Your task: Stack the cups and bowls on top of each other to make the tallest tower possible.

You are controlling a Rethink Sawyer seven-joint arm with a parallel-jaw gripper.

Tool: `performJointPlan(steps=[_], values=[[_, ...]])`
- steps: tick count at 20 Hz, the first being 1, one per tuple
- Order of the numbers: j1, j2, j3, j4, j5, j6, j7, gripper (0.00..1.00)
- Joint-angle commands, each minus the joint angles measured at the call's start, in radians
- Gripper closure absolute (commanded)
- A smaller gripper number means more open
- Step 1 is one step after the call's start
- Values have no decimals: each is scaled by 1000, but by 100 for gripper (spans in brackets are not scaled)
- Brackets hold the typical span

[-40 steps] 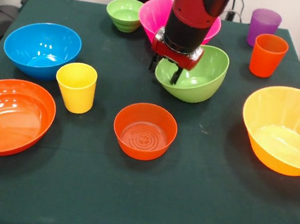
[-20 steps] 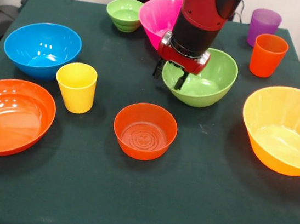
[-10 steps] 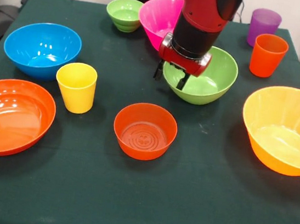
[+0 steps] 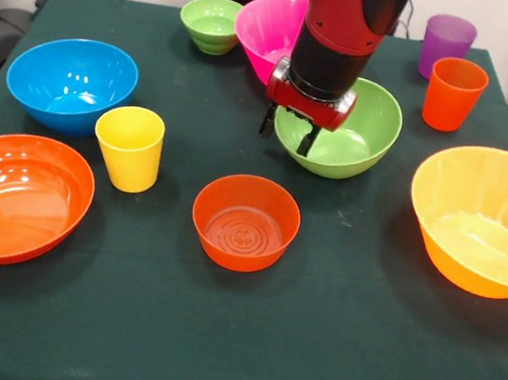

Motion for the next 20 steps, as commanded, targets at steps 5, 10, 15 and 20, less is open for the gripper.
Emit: performJointPlan(steps=[5,10,15,20], values=[[-18,18,144,-25,-48,-28,9,0],[0,20,121,-40,-48,-8,20,0],[0,20,121,-41,-53,-7,14,100],[5,15,121,-38,-59,-23,16,100]])
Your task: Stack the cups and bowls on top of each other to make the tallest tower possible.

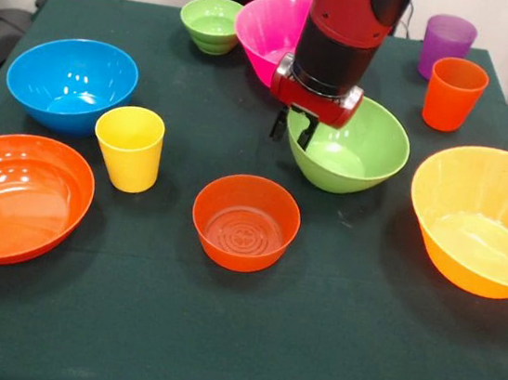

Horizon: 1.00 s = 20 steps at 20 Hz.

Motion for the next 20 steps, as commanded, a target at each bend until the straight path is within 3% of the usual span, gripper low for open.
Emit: performJointPlan(steps=[1,9,15,20], values=[[0,45,122,-31,-53,-30,19,100],[-36,33,158,-20,-37,-4,1,100],[-143,-31,286,77,-1,55,-50,100],[-243,-79,397,172,-4,14,-63,100]])
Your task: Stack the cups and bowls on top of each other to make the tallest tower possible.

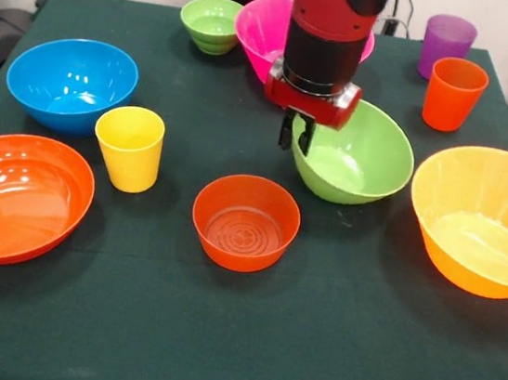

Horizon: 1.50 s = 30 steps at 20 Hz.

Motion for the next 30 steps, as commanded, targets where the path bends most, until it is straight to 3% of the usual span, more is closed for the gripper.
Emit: performJointPlan(steps=[1,9,17,30], values=[[-113,-24,262,137,-7,10,-70,100],[-280,-52,427,228,-26,34,-107,100],[-427,38,568,232,-74,72,-190,100],[-562,129,707,229,-166,129,-207,100]])
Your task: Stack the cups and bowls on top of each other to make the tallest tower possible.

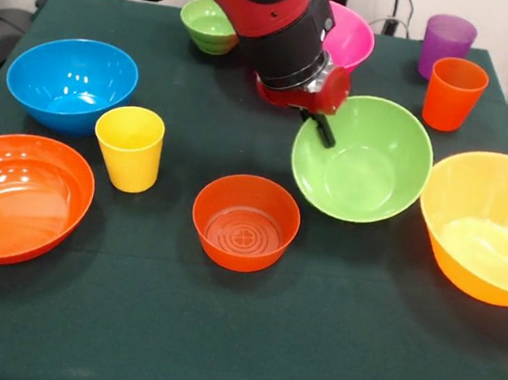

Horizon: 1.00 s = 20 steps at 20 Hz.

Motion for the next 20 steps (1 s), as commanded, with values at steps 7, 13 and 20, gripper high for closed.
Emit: performJointPlan(steps=[7,13,20], values=[[-28,104,170,3,-140,118,-193,100],[55,2,92,-5,-282,-5,-121,100],[79,-45,82,28,-371,-64,-44,100]])
